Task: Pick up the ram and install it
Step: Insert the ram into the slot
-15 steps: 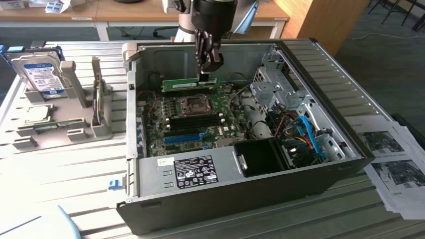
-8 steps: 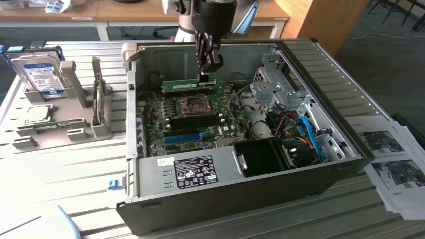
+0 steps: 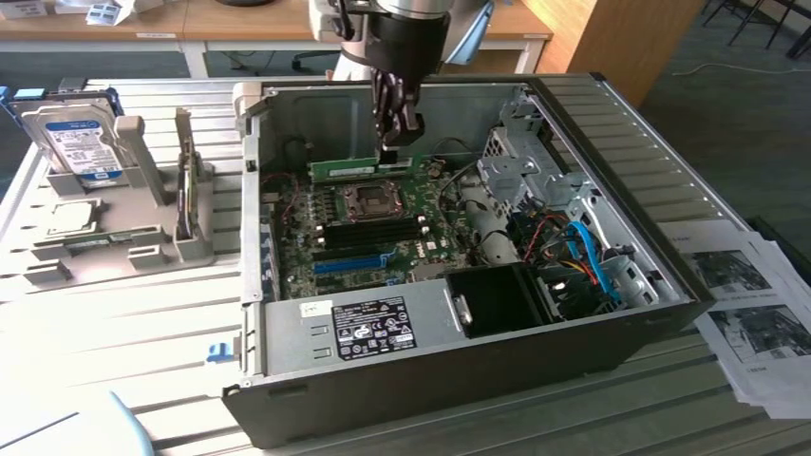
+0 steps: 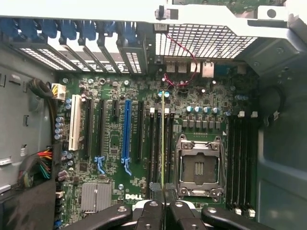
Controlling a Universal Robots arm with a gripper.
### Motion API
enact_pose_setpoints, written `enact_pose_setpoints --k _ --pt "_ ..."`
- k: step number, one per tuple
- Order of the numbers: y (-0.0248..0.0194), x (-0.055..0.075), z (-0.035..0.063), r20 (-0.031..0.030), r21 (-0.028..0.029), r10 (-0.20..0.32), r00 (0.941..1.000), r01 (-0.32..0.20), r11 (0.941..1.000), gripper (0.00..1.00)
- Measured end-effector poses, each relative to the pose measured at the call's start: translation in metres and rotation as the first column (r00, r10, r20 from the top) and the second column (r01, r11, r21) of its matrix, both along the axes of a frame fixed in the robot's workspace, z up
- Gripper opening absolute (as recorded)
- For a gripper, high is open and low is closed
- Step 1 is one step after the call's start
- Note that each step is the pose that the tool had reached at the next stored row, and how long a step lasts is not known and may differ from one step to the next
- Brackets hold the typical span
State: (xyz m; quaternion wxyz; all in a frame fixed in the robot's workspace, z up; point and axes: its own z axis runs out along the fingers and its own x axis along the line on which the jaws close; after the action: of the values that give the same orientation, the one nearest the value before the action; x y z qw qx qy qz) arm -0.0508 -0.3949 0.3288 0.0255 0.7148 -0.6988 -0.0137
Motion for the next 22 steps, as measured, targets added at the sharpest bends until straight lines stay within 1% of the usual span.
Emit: enact_pose_setpoints --k 11,22 --pt "0.0000 0.000 -0.0164 0.0011 0.0000 0.000 1.0000 0.000 1.0000 0.11" --pt "0.0000 0.000 -0.0306 0.0018 -0.0001 0.000 1.0000 0.000 1.0000 0.11"
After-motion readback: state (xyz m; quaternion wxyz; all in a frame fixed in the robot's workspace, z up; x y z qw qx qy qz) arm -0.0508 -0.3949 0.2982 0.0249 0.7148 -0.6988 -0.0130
